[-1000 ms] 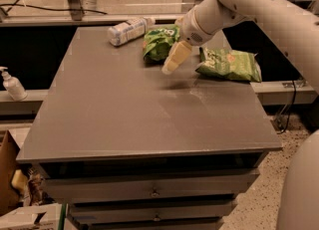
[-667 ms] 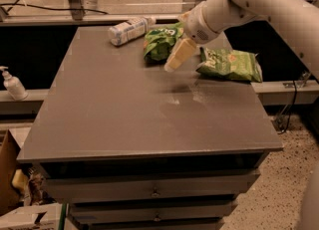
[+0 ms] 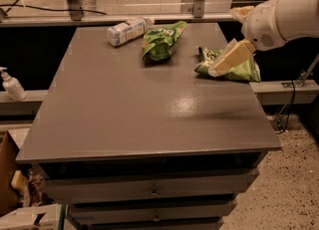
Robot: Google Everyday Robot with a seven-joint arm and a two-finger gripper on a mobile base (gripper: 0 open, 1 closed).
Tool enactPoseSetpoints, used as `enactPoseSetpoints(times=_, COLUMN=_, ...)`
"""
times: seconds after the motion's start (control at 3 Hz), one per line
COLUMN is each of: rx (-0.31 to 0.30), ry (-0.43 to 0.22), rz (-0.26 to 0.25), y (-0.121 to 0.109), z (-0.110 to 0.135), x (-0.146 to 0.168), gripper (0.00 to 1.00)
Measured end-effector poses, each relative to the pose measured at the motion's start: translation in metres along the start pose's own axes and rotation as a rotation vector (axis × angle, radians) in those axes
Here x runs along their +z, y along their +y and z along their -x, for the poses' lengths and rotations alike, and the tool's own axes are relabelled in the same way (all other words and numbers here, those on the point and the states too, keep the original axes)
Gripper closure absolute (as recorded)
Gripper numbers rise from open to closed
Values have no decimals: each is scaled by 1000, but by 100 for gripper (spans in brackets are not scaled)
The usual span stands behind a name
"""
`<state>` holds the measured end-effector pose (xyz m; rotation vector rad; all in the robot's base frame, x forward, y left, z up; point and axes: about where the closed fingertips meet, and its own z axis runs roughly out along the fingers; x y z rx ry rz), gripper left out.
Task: Move green rice chip bag near blue plastic bottle
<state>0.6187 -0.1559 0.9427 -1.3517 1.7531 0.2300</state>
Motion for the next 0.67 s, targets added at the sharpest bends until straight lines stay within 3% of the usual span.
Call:
enactPoseSetpoints(times=0.33, rx=22, ry=10, rz=-19, y=-1, z=-13, x=-14, gripper=0)
enactPoseSetpoints(times=0.67, rx=19, ry=9, rz=-17, y=-1, z=-12, x=-12, gripper=0)
